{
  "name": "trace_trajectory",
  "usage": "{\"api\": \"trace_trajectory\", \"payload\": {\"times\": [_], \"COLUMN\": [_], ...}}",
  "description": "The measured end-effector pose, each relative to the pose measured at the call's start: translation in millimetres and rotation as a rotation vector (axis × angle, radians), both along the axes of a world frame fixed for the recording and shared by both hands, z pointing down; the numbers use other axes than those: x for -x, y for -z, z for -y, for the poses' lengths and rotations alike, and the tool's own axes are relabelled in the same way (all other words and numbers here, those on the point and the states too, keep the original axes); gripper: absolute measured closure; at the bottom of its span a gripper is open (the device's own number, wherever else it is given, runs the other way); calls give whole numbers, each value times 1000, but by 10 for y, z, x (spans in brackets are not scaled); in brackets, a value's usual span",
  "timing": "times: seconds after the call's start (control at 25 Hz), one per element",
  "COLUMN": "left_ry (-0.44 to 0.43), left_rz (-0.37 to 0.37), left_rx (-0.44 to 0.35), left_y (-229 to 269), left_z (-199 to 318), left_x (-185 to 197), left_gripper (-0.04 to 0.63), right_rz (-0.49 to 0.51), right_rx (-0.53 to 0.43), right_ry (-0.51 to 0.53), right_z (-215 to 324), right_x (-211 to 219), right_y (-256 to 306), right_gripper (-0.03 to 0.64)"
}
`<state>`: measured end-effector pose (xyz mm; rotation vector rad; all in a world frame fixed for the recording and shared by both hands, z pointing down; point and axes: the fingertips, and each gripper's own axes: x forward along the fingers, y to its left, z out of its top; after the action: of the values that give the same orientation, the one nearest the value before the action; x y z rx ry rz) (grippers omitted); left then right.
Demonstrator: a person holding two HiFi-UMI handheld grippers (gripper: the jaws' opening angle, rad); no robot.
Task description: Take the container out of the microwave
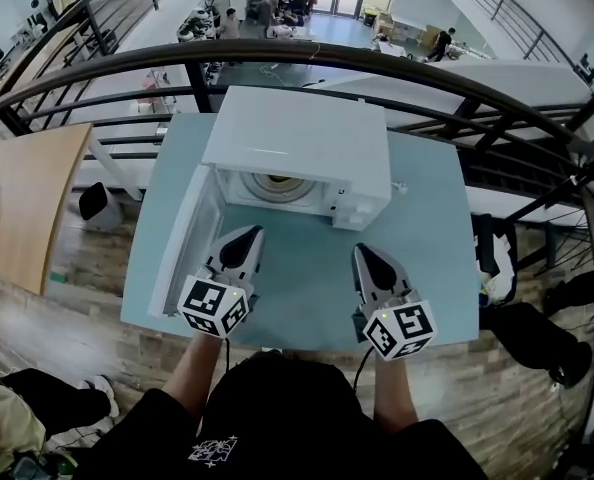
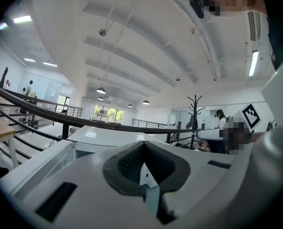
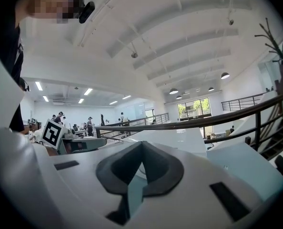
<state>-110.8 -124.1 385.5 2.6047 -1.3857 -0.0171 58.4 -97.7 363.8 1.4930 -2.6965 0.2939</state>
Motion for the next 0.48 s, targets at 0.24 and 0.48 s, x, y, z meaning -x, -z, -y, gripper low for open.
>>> {"api": "trace_trajectory", "payload": {"times": [0.24,0.48], "left_ry": [-28,-51], "left_rz": [14,4], "left_rx": [20,29], "left_y": [-124,-155], "left_z": [155,251], "left_x": [38,-41], "left_gripper": [588,588], "right_rz": [-14,-20], "right_rx": [11,23], "right_ry": [-19,-20], "right_z": [179,307], "right_x": [136,209], "right_y": [-55,-41], "right_gripper": [611,611]}}
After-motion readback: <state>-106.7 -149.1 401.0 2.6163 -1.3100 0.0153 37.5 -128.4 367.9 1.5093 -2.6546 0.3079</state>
